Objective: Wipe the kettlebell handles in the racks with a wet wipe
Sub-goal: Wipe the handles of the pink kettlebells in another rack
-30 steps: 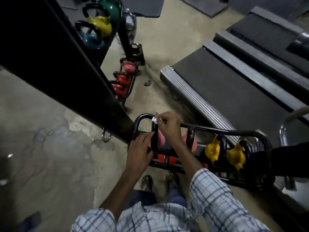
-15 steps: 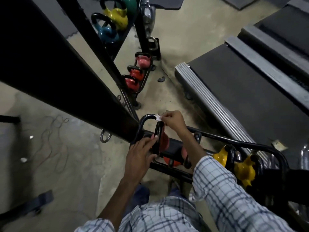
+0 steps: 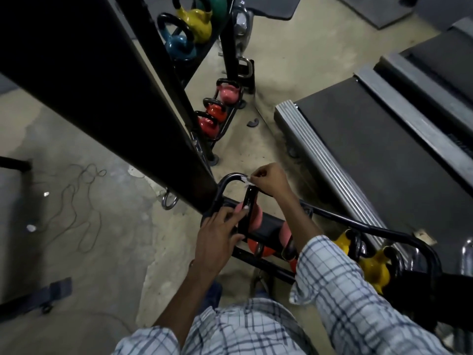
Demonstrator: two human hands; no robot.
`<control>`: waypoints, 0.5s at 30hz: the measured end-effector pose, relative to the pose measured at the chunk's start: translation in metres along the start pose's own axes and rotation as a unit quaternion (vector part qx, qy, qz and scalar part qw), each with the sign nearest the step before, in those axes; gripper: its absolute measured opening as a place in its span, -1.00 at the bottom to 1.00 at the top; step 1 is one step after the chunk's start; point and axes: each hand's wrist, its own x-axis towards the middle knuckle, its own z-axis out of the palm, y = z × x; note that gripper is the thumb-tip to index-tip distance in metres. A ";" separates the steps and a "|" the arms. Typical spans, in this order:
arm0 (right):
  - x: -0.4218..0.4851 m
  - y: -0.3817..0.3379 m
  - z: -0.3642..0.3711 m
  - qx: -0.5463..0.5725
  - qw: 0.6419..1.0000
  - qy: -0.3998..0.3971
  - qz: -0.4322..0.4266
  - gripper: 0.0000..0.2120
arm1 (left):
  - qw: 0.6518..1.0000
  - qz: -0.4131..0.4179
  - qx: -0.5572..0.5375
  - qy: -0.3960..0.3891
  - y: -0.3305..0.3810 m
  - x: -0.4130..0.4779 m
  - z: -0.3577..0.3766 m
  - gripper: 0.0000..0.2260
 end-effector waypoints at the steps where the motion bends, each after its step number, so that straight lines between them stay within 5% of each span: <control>1: 0.001 0.000 0.000 -0.010 1.000 -0.001 0.004 -0.84 | 1.000 -0.003 0.000 0.001 0.000 0.000 0.000 -0.29; 7: -0.067 -0.002 0.014 0.002 0.991 0.023 -0.131 -0.95 | 0.999 -0.038 -0.003 0.018 -0.004 0.000 0.004 -0.28; 15: -0.083 0.000 0.037 0.088 0.979 0.142 -0.115 -0.94 | 0.996 -0.081 -0.023 0.014 -0.001 0.002 0.000 -0.20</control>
